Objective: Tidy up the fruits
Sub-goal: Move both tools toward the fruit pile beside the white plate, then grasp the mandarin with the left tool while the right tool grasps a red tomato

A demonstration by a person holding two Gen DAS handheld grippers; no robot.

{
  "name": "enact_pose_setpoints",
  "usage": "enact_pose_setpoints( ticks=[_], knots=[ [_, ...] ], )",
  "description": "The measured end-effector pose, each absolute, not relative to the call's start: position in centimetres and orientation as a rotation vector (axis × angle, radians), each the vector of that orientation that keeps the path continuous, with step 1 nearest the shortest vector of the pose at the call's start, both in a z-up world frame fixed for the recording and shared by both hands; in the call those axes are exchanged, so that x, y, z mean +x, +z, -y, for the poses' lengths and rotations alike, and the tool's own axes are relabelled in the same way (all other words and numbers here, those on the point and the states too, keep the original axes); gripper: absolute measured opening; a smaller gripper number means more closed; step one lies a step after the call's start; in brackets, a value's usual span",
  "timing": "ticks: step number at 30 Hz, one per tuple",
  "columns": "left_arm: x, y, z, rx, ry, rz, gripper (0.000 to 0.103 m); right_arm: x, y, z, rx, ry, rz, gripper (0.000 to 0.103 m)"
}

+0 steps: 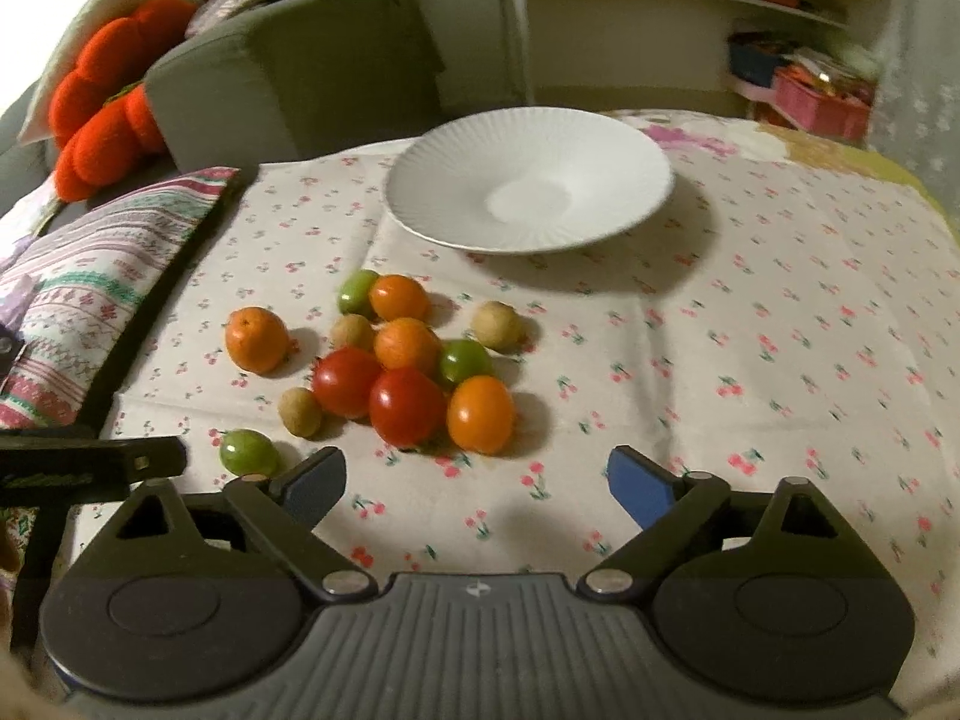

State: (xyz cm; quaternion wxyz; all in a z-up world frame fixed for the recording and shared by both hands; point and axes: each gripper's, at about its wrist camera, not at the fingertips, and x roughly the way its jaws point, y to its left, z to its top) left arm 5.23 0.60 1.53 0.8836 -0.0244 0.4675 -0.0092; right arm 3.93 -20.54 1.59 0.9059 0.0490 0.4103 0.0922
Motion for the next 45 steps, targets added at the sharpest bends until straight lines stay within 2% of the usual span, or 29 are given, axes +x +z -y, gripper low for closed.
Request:
enact_pose_setpoints(
  ticks=[3, 8, 13, 16, 20, 27, 31, 33, 37, 45],
  knots=[
    [6.3, 1.2, -0.6, -0.065, -0.031, -0.975, 0.072, 4.5, 1.5, 20.1, 0.065, 0.225, -0.841, 0.083],
    [7.7, 0.8, -0.1, -0.049, -0.052, -0.970, 0.066, 5.2, 1.0, 19.4, 0.021, 0.260, -0.828, 0.080],
    [8.7, 0.6, 0.3, -0.037, -0.080, -0.964, 0.060, 5.5, 0.6, 18.6, -0.016, 0.301, -0.808, 0.064],
    [9.4, 0.4, 0.5, -0.038, -0.097, -0.962, 0.059, 5.5, 0.6, 18.2, -0.039, 0.322, -0.783, 0.059],
    [10.2, 0.1, 1.0, -0.019, -0.139, -0.947, 0.059, 5.6, 0.4, 17.5, -0.096, 0.330, -0.753, 0.058],
    [11.2, -0.3, 1.2, -0.028, -0.154, -0.932, 0.052, 5.8, -0.2, 16.4, -0.191, 0.311, -0.741, 0.045],
    [11.5, -0.6, 1.3, -0.030, -0.179, -0.930, 0.046, 6.0, -0.5, 16.3, -0.208, 0.299, -0.745, 0.044],
    [11.8, -0.8, 1.4, -0.024, -0.186, -0.929, 0.044, 6.1, -0.7, 16.2, -0.211, 0.292, -0.747, 0.040],
    [12.2, -1.1, 1.2, -0.023, -0.183, -0.935, 0.031, 6.4, -1.0, 16.2, -0.201, 0.290, -0.760, 0.034],
    [12.1, -1.2, 1.2, 0.002, -0.191, -0.911, 0.029, 6.3, -1.1, 16.1, -0.197, 0.277, -0.757, 0.033]
  ],
)
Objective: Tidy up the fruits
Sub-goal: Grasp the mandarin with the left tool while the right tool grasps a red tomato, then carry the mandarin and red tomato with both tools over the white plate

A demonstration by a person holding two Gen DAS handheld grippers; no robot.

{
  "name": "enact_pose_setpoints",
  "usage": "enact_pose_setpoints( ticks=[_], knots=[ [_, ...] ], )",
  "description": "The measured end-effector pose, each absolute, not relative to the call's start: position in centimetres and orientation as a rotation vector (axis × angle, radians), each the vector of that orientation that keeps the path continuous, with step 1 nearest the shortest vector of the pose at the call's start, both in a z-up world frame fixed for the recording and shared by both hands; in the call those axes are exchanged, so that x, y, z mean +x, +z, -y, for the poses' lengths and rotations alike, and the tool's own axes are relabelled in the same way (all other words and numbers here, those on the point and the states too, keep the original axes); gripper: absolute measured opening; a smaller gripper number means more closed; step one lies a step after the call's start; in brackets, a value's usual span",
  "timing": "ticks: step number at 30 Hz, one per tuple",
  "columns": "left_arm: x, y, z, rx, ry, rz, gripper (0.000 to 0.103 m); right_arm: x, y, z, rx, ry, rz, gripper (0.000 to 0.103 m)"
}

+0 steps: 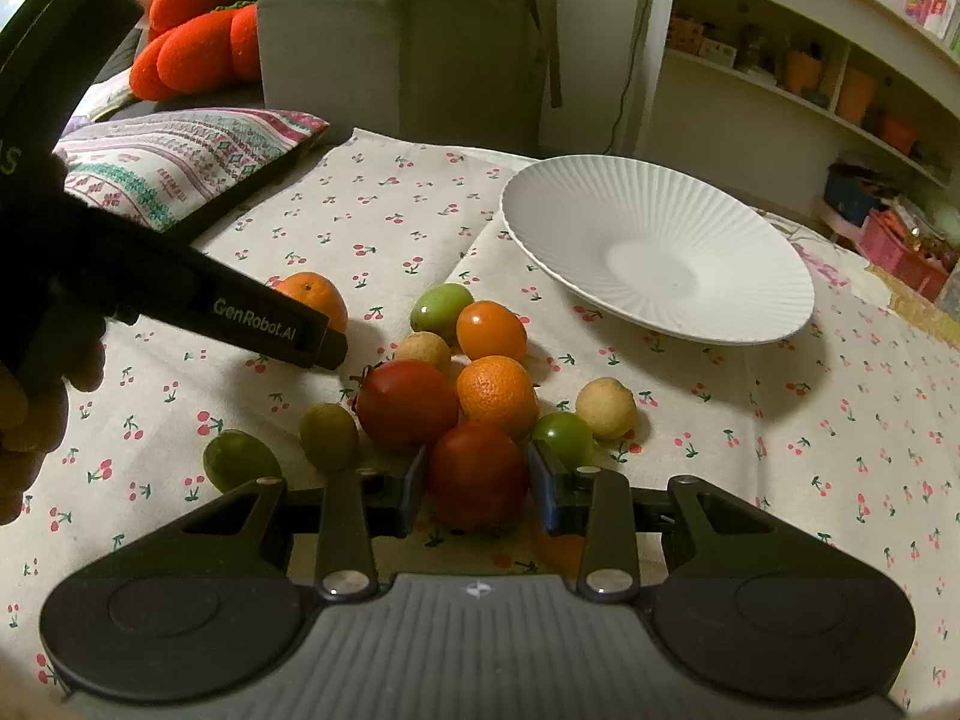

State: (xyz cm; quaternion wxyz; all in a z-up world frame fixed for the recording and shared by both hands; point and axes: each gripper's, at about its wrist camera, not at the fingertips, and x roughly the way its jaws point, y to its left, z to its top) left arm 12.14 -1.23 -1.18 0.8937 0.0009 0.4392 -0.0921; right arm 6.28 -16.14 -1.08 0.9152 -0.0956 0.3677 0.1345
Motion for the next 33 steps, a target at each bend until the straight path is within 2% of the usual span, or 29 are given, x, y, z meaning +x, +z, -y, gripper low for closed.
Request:
enact_pose_setpoints(
  ticks=[21, 33],
  knots=[
    [10.3, 1.5, 1.1, -0.025, -0.216, -0.851, 0.028, 6.2, 0.4, 18.2, -0.098, 0.283, -0.739, 0.033],
    [13.4, 5.6, 4.7, -0.009, -0.296, -0.759, 0.028, 11.7, 5.2, 23.5, 0.099, 0.237, -0.702, 0.033]
  ],
)
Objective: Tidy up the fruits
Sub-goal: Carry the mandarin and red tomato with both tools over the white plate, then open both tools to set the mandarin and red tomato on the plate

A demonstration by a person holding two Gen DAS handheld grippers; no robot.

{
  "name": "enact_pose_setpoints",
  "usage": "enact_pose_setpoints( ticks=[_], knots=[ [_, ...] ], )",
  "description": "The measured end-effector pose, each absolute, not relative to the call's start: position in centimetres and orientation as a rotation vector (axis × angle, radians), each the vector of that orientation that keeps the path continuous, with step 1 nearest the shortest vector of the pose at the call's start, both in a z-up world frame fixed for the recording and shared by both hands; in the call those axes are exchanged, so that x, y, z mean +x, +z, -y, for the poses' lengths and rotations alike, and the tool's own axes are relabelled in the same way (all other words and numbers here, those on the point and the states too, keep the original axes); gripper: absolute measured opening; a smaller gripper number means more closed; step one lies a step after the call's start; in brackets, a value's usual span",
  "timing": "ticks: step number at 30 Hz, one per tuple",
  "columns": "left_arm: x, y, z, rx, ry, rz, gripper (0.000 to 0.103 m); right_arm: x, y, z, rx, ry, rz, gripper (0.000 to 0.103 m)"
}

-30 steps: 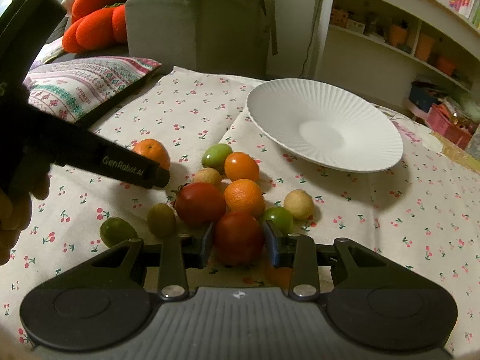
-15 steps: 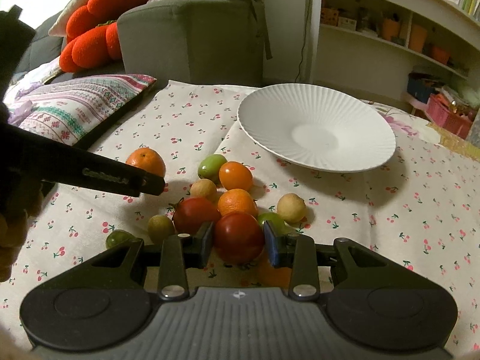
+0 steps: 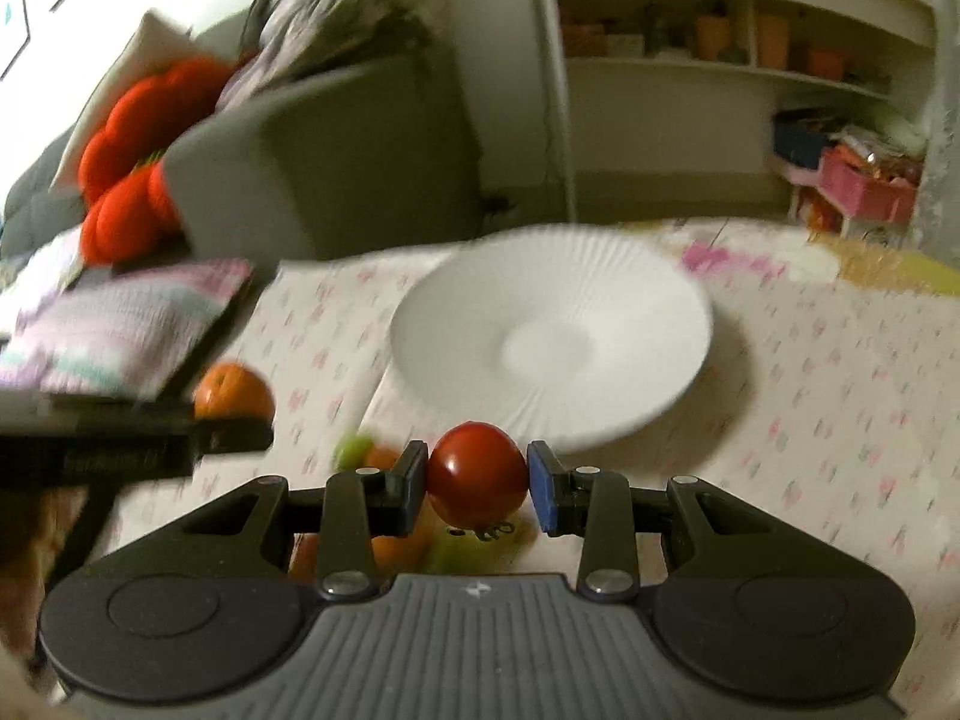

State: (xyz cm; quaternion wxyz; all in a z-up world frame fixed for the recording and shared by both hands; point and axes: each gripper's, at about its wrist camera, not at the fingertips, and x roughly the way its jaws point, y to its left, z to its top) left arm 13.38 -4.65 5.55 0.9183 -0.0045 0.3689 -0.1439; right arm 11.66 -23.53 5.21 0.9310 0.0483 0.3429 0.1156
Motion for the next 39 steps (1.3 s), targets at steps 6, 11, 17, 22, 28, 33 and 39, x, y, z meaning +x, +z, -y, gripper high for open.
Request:
enact_pose_setpoints(
  ticks=[6, 11, 17, 22, 28, 33, 39],
  knots=[
    [17.1, 5.0, 8.9, 0.051, -0.364, -0.744, 0.028, 16.9, 4.3, 26.3, 0.202, 0.211, -0.740, 0.033],
    [19.9, 3.6, 11.4, 0.100, -0.398, -0.753, 0.028, 18.4, 2.6, 27.8, 0.286, 0.222, -0.774, 0.033],
    [21.6, 2.1, 13.6, 0.179, -0.445, -0.768, 0.028, 20.0, 1.9, 28.6, 0.297, 0.215, -0.807, 0.033],
    [22.3, 1.2, 13.7, 0.176, -0.458, -0.793, 0.028, 20.5, 1.6, 28.4, 0.284, 0.221, -0.816, 0.033],
    [22.6, 0.4, 14.0, 0.174, -0.463, -0.819, 0.028, 21.1, 1.1, 28.2, 0.283, 0.239, -0.828, 0.033],
    [22.9, -0.1, 14.2, 0.176, -0.455, -0.840, 0.028, 21.5, 0.8, 28.0, 0.274, 0.236, -0.831, 0.033],
    [23.0, 0.1, 14.1, 0.168, -0.444, -0.845, 0.029, 21.4, 0.8, 27.8, 0.269, 0.240, -0.825, 0.035]
  ],
)
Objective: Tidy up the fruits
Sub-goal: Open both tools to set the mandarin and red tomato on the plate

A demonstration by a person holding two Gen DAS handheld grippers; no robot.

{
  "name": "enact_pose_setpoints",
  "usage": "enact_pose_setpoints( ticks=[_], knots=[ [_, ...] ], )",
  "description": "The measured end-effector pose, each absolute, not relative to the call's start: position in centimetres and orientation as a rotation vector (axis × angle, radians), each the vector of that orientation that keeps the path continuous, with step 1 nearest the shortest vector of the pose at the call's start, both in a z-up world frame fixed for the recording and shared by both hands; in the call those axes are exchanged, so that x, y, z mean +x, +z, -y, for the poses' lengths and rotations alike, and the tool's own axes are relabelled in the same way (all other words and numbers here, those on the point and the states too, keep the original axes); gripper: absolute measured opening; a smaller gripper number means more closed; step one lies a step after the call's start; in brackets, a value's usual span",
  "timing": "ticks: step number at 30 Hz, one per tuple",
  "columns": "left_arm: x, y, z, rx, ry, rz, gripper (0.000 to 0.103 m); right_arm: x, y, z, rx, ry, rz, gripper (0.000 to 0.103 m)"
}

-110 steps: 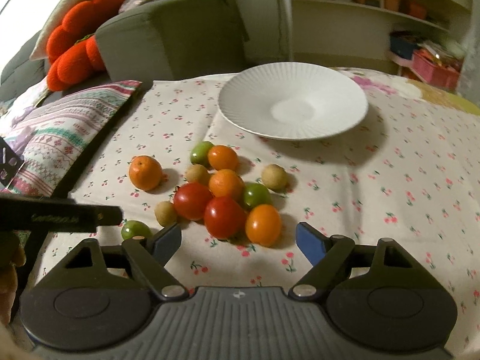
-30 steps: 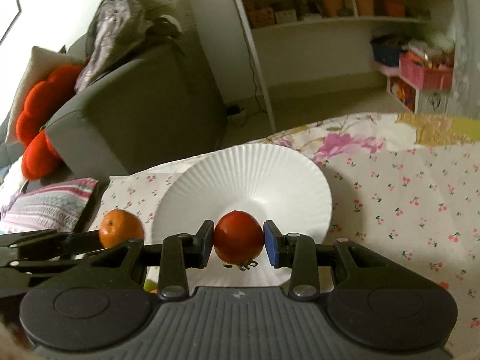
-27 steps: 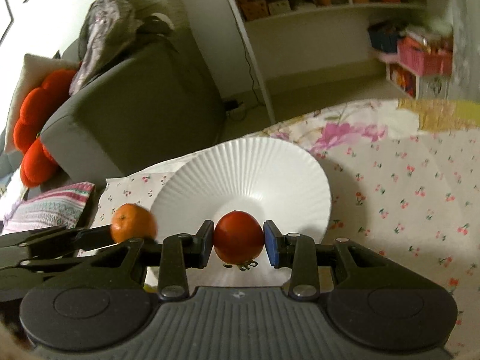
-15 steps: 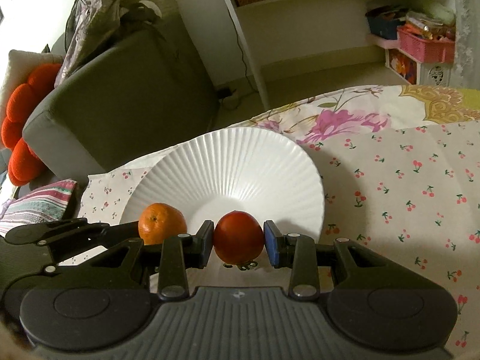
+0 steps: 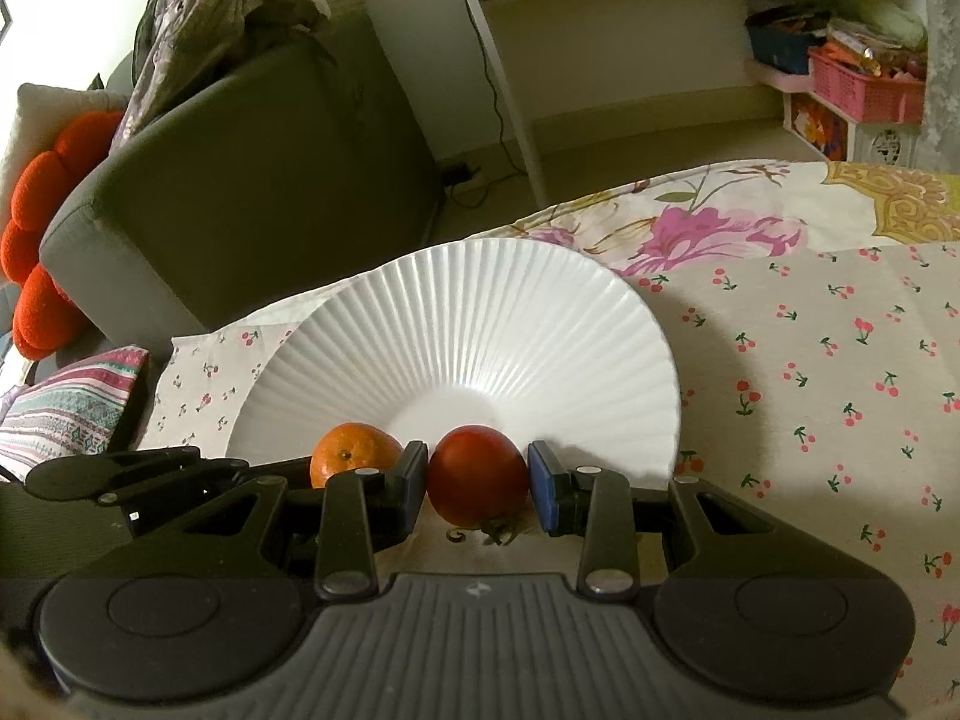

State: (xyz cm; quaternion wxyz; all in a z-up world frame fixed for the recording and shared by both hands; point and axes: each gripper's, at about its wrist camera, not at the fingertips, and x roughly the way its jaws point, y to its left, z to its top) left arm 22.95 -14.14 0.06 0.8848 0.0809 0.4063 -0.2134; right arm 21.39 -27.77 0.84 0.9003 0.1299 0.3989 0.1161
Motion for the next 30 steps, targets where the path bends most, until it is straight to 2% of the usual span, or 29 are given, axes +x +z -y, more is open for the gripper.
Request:
enact_pose_setpoints(
  ticks=[8, 11, 12, 15, 22, 23, 25, 29, 30],
  knots=[
    [22.1, 1.5, 12.9, 0.125, -0.445, -0.830, 0.034, 20.5, 2.5, 28.8, 0.314, 0.212, -0.778, 0.037],
    [21.2, 2.6, 11.6, 0.098, -0.428, -0.812, 0.041, 19.7, 3.5, 28.9, 0.289, 0.201, -0.742, 0.039],
    [20.9, 2.9, 11.0, 0.084, -0.424, -0.807, 0.044, 19.6, 3.8, 28.8, 0.272, 0.196, -0.729, 0.043],
    [19.8, 3.9, 8.8, 0.029, -0.405, -0.799, 0.051, 19.1, 4.2, 28.4, 0.217, 0.181, -0.712, 0.044],
    [17.6, 5.0, 5.1, -0.065, -0.342, -0.798, 0.055, 18.2, 4.6, 27.8, 0.205, 0.202, -0.714, 0.044],
    [17.3, 5.1, 4.9, -0.075, -0.338, -0.802, 0.055, 18.0, 4.6, 27.7, 0.200, 0.205, -0.715, 0.046],
    [16.7, 5.1, 4.5, -0.080, -0.336, -0.812, 0.057, 17.7, 4.7, 27.1, 0.188, 0.208, -0.718, 0.059],
    [15.2, 4.8, 3.8, -0.060, -0.316, -0.829, 0.060, 16.5, 4.6, 25.8, 0.161, 0.239, -0.719, 0.061],
    [14.8, 4.8, 3.4, -0.056, -0.308, -0.829, 0.064, 16.2, 4.5, 25.5, 0.157, 0.246, -0.721, 0.062]
  ],
)
